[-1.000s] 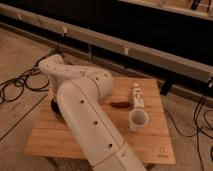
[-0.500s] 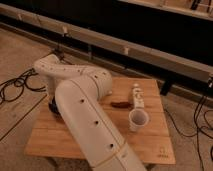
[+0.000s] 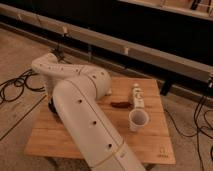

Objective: Push the ceramic bowl across the table

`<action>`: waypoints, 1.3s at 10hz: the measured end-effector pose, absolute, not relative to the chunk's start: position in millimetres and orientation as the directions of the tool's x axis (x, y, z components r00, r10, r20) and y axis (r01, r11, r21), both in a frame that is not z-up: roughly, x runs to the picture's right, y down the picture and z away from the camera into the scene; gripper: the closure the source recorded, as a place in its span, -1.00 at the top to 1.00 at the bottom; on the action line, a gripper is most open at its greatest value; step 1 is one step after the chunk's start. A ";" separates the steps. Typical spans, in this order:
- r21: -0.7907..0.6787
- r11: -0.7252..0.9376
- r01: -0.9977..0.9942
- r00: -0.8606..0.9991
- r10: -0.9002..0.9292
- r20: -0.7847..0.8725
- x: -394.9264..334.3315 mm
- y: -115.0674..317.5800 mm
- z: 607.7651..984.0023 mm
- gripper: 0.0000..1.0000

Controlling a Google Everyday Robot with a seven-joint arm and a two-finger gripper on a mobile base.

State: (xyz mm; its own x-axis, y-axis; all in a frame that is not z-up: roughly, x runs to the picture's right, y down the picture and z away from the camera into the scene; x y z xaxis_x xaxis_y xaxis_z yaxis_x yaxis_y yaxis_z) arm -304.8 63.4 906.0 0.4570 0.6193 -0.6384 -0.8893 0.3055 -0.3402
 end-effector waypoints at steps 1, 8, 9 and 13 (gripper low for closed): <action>-0.346 0.312 -0.885 0.465 0.616 -0.635 -308.2 63.0 907.5 0.30; -0.400 0.337 -0.852 0.522 0.587 -0.618 -342.1 67.0 923.8 0.30; -0.409 0.341 -0.846 0.532 0.585 -0.612 -348.9 66.8 925.1 0.30; -0.431 0.352 -0.831 0.555 0.581 -0.596 -364.2 62.9 930.4 0.30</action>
